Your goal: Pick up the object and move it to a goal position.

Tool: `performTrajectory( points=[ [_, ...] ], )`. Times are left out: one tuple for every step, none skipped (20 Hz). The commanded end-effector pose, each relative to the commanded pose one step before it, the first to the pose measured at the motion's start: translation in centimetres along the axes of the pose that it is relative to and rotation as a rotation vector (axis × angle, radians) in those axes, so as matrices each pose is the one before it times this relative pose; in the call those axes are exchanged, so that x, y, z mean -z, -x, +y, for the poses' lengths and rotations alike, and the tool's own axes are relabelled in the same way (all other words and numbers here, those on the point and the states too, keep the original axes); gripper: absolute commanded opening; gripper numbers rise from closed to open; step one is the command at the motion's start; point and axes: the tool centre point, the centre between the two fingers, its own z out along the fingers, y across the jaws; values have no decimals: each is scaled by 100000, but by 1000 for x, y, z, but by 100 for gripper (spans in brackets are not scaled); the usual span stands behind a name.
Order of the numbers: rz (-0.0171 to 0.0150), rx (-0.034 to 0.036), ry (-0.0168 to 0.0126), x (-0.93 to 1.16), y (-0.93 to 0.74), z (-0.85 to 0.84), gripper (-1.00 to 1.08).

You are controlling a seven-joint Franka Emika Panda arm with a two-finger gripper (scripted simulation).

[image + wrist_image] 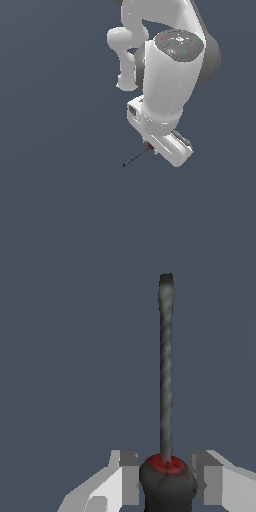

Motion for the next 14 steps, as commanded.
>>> performTrajectory(
  points=[
    [19, -14, 13, 2826, -114, 128, -100],
    [45, 9, 18, 1076, -37, 20, -100],
    [0, 0, 0, 1056, -56, 26, -100],
    [0, 0, 0, 1041, -57, 23, -100],
    [0, 0, 0, 1024, -58, 19, -100],
    [45, 51, 14, 1013, -14, -7, -100],
    [0, 0, 0, 985, -60, 13, -100],
    [0, 0, 0, 959, -61, 9, -100],
    [4, 49, -3, 897, -28, -12, -100],
    [0, 0, 0, 820, -56, 1, -100],
    [-2, 48, -6, 752, -24, -18, -100],
    [0, 0, 0, 683, -49, -4, -100],
    [0, 0, 0, 620, -46, -6, -100],
    [-11, 47, -10, 562, -19, -22, -100]
  ],
)
